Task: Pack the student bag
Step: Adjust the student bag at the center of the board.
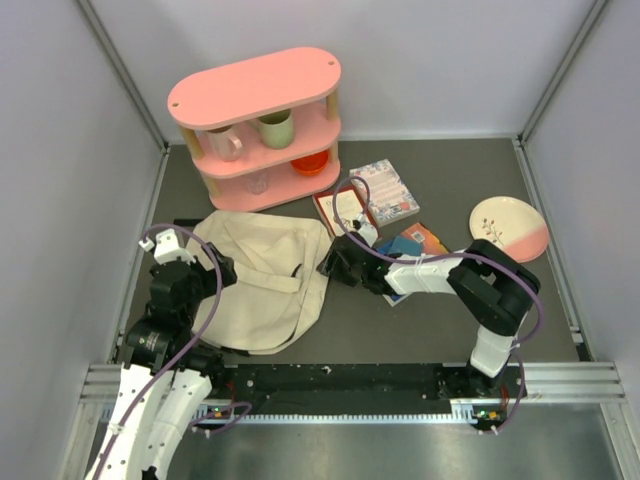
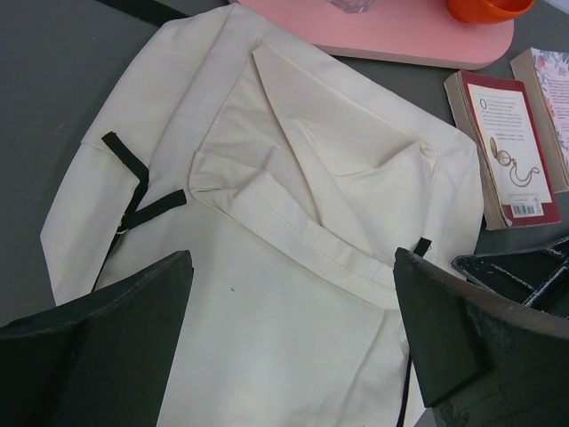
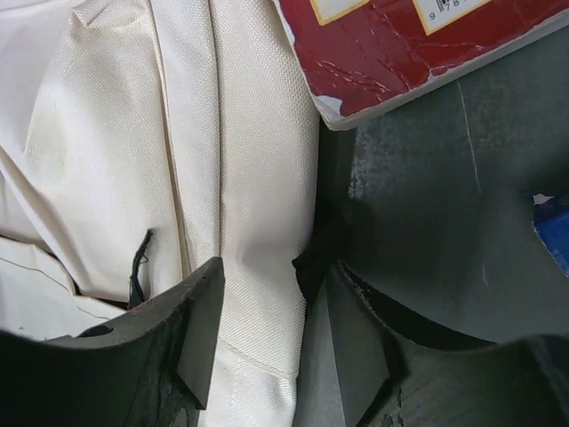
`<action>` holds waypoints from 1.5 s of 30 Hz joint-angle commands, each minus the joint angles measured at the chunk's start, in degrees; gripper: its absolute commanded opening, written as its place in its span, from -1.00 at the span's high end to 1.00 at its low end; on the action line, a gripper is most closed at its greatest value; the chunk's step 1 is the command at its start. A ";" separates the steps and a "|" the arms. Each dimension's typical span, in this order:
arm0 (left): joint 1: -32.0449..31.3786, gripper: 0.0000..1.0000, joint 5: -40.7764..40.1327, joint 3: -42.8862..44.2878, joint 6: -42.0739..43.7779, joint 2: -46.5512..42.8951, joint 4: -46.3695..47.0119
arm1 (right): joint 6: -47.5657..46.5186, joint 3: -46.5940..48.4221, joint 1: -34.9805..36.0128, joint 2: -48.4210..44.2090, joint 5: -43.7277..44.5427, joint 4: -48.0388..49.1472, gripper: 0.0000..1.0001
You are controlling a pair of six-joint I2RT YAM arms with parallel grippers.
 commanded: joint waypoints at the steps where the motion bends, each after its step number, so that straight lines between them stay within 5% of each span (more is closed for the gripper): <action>1: 0.10 -0.97 0.35 0.21 -0.25 0.57 1.96 | -0.64 0.85 0.77 0.86 -0.10 0.69 0.02; 9: 0.01 -0.97 0.35 0.21 -0.34 0.66 1.96 | -1.96 1.11 0.77 0.24 -0.63 1.57 0.32; 15: 0.10 -0.97 0.44 0.12 -0.25 0.75 1.87 | -2.66 1.55 0.77 -0.37 -0.99 1.66 0.34; 17: 0.10 -0.97 0.53 0.12 -0.34 0.75 1.87 | -2.93 1.82 0.77 -0.37 -1.33 1.40 0.30; 19: 0.10 -0.96 0.53 0.21 -0.25 0.75 1.87 | -2.32 2.08 0.77 -0.29 -1.51 0.87 -0.04; 23: 0.10 -0.96 0.61 0.21 -0.34 0.84 1.95 | -1.44 1.82 0.77 0.33 -1.87 1.31 -0.11; 31: 0.10 -0.96 0.70 0.12 -0.34 0.84 1.96 | -1.08 1.64 0.77 2.35 -2.22 2.19 0.30; 32: 0.10 -0.96 0.62 0.21 -0.34 0.93 1.96 | -1.00 1.47 0.77 2.44 -2.30 2.54 0.63; 35: 0.01 -0.96 0.61 0.21 -0.43 0.93 1.96 | -1.00 1.38 0.77 2.26 -1.87 2.10 1.00; 45: 0.10 -0.96 1.05 0.21 -0.34 1.81 2.04 | -4.07 1.99 0.77 -0.90 -2.39 2.63 1.00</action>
